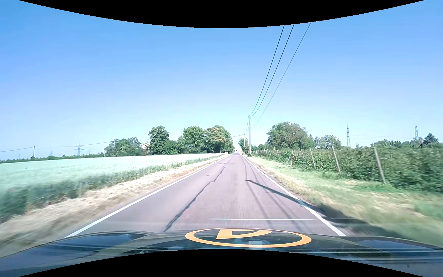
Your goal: Follow the waypoints while adhering to traffic rules and regulations
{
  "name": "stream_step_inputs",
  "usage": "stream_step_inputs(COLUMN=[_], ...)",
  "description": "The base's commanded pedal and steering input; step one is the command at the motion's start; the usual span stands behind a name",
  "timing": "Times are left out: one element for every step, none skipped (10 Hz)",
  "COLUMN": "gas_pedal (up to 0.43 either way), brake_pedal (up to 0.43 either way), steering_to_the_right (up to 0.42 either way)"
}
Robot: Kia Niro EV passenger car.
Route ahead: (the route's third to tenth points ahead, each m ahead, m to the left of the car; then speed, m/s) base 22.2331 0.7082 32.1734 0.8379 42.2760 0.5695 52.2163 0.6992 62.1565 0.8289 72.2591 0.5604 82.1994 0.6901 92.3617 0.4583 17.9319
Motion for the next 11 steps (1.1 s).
stream_step_inputs(gas_pedal=[0.228, 0.228, 0.220, 0.220, 0.209, 0.209, 0.209, 0.197, 0.197, 0.197, 0.197], brake_pedal=[0.000, 0.000, 0.000, 0.000, 0.000, 0.000, 0.000, 0.000, 0.000, 0.000, 0.000], steering_to_the_right=[0.000, 0.000, 0.000, 0.000, 0.000, 0.000, 0.001, 0.001, 0.001, 0.001, 0.001])
